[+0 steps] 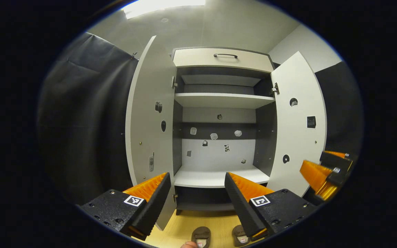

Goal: Grab one shoe with the right hand and put it into the shoe cabinet, grab the other shoe with the left hand and put it into the shoe cabinet; then close the right door with the right hand and the left door with the left hand.

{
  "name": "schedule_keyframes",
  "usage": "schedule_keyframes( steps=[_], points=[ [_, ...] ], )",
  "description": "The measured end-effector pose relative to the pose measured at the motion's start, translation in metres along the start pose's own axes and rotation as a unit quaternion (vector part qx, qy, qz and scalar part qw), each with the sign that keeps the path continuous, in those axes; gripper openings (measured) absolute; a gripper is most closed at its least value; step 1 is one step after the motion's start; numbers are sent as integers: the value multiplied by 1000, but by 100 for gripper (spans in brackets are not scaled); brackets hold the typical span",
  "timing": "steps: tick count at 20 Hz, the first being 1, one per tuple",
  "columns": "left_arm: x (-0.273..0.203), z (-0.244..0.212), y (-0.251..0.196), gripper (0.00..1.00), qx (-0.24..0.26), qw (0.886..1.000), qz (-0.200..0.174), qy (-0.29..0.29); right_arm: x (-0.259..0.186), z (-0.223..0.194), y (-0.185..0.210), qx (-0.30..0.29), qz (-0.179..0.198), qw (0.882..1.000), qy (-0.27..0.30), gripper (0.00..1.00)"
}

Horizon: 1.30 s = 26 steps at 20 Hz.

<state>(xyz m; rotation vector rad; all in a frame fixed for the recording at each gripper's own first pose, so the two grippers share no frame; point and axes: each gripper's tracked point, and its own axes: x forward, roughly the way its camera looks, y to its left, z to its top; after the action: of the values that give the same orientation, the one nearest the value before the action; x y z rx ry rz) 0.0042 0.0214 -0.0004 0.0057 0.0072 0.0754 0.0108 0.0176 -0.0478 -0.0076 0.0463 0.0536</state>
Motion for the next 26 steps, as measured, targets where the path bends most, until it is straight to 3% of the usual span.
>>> schedule_keyframes(
  steps=[4,9,14,18,21,23,24,26],
  points=[
    [4,2,11,96,3,1000,14,-1,-2,-89,15,-1,16,997,70,95],
    [11,4,31,96,9,999,37,-1,-9,-209,38,18,42,985,165,96],
    [15,5,51,96,20,998,62,2,-19,-324,49,47,50,958,280,98],
    [17,1,63,96,27,997,77,10,-31,-399,55,72,48,925,369,98],
    [18,-3,71,96,34,996,86,17,-33,-438,62,88,43,907,409,98],
    [18,-6,77,96,36,995,93,22,-26,-455,66,97,38,900,424,93],
    [18,-8,80,94,37,994,97,24,-21,-461,66,97,34,898,427,98],
    [17,-12,87,96,40,993,105,29,-7,-476,67,96,25,895,436,97]
  ],
)
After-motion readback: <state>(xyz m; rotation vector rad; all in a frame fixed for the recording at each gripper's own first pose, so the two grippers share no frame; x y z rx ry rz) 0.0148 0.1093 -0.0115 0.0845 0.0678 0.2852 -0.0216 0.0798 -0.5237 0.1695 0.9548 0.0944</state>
